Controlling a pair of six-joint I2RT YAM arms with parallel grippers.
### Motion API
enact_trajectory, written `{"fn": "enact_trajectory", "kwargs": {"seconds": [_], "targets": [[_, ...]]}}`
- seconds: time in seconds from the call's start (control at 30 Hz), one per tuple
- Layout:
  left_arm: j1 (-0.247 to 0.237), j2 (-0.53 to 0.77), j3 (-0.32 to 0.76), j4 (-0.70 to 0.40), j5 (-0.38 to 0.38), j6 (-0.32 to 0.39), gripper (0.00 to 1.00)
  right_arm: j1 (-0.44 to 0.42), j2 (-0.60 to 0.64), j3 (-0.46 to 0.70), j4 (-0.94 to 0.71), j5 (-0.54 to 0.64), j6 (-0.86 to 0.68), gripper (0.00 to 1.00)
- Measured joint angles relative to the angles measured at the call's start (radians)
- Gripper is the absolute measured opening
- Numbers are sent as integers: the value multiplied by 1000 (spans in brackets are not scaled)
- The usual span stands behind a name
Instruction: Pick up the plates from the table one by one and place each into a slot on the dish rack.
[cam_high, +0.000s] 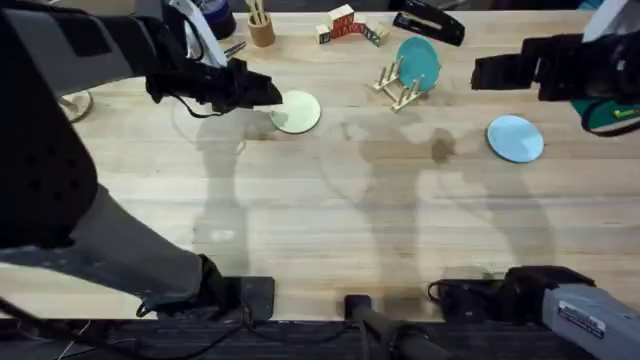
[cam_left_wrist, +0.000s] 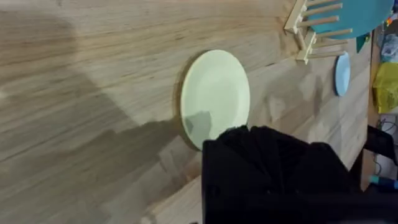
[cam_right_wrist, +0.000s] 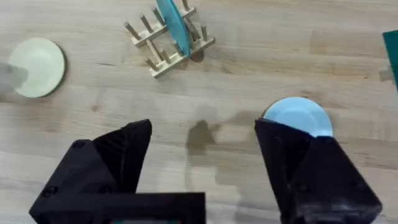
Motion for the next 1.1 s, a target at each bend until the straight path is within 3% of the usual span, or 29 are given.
{"fn": "enact_trajectory", "kwargs": {"seconds": [0.63, 1.1], "targets": [[0, 149, 5, 58, 12, 1, 40, 0, 0, 0, 0, 0, 0, 996], [5, 237, 32, 88, 128, 1, 41, 0, 0, 0, -21, 0, 0, 996]]}}
